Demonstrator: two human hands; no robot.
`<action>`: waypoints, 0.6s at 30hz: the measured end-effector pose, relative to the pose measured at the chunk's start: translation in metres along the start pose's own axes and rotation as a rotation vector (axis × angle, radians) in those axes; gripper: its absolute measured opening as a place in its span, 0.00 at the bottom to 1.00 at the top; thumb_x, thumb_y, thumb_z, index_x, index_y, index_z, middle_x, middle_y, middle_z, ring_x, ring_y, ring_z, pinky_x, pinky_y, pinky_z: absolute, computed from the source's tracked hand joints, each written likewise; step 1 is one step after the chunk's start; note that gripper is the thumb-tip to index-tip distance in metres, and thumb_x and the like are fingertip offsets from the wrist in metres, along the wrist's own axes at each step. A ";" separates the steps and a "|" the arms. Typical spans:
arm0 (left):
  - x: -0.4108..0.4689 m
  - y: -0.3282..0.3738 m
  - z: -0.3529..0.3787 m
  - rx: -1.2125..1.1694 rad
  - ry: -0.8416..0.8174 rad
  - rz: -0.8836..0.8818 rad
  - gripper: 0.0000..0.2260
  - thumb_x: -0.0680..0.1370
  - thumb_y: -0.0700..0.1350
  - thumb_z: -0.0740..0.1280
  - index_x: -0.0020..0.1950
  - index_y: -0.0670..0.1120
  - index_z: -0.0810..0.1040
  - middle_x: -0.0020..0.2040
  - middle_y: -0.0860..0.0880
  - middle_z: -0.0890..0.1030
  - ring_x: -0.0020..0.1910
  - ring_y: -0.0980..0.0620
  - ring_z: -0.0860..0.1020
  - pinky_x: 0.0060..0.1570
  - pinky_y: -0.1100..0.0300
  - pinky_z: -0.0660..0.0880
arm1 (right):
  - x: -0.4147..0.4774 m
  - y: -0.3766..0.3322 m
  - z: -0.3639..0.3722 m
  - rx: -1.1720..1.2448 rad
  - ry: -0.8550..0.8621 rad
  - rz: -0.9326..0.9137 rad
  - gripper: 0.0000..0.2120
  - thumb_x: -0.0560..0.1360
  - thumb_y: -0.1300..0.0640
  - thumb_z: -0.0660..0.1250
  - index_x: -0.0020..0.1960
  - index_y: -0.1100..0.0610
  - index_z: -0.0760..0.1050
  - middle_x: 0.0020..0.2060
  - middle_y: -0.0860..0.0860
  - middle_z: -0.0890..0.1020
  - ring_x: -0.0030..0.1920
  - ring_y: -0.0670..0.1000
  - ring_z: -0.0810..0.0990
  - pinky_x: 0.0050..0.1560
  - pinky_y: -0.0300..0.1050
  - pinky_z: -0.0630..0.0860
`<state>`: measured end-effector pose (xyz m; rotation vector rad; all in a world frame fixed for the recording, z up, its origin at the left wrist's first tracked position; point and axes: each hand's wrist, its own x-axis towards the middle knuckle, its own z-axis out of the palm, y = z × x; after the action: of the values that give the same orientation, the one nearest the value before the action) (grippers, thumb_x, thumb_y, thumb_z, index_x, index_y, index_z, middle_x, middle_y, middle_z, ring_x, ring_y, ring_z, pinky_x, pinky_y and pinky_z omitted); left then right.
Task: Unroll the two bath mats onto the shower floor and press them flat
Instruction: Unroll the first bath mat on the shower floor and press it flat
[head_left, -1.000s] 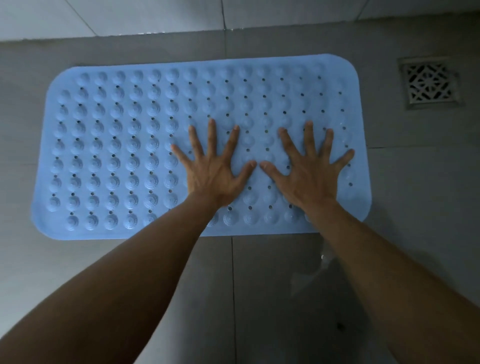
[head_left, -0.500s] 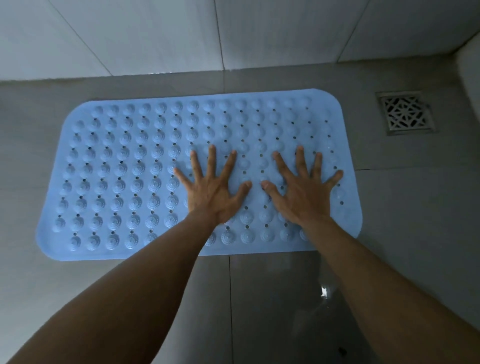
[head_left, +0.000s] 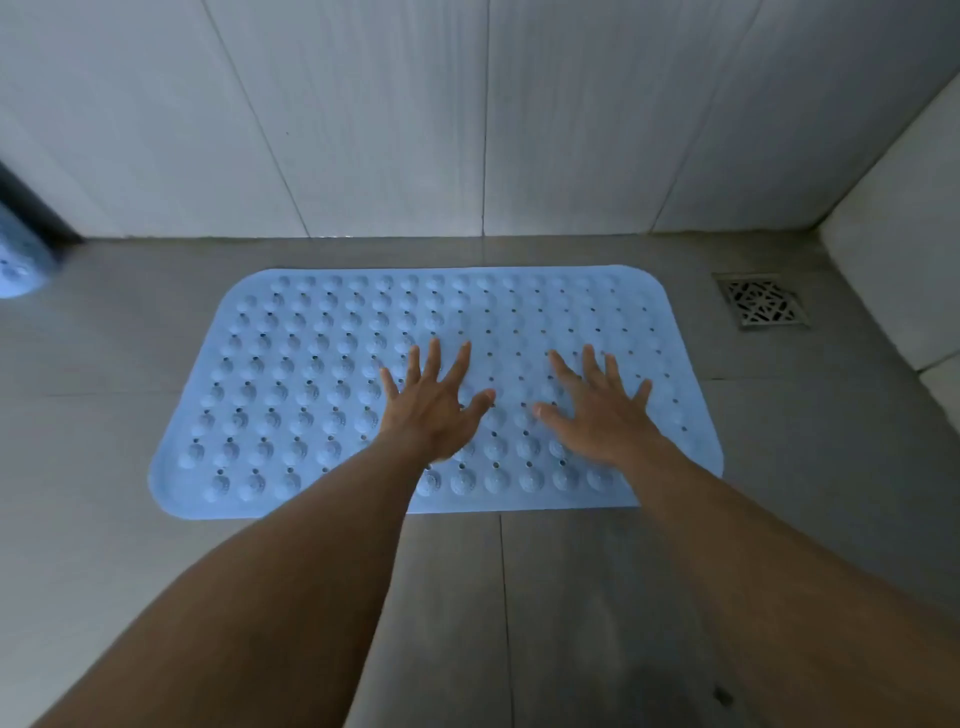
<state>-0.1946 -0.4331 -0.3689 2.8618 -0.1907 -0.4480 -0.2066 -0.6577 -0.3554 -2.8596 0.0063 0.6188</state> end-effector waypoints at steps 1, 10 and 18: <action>-0.007 -0.006 -0.006 -0.027 0.030 0.002 0.32 0.81 0.67 0.45 0.81 0.59 0.39 0.82 0.47 0.39 0.80 0.44 0.38 0.75 0.34 0.39 | -0.004 -0.009 -0.005 0.004 0.000 -0.008 0.36 0.79 0.30 0.49 0.80 0.38 0.37 0.80 0.51 0.36 0.80 0.56 0.35 0.74 0.71 0.36; -0.047 -0.067 -0.083 -0.019 0.225 -0.039 0.25 0.84 0.58 0.47 0.82 0.53 0.52 0.81 0.44 0.53 0.81 0.45 0.45 0.77 0.40 0.44 | -0.021 -0.110 -0.057 -0.008 0.080 -0.137 0.33 0.82 0.35 0.49 0.81 0.44 0.41 0.81 0.51 0.43 0.80 0.56 0.40 0.76 0.68 0.41; -0.074 -0.145 -0.160 0.023 0.387 -0.112 0.22 0.85 0.55 0.51 0.78 0.52 0.64 0.78 0.45 0.63 0.80 0.46 0.50 0.77 0.39 0.45 | -0.018 -0.203 -0.101 -0.014 0.138 -0.238 0.31 0.83 0.37 0.47 0.82 0.48 0.48 0.81 0.54 0.51 0.80 0.55 0.52 0.77 0.59 0.53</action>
<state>-0.2002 -0.2468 -0.2365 2.9201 0.0341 0.0947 -0.1716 -0.4819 -0.2158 -2.8503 -0.3120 0.3755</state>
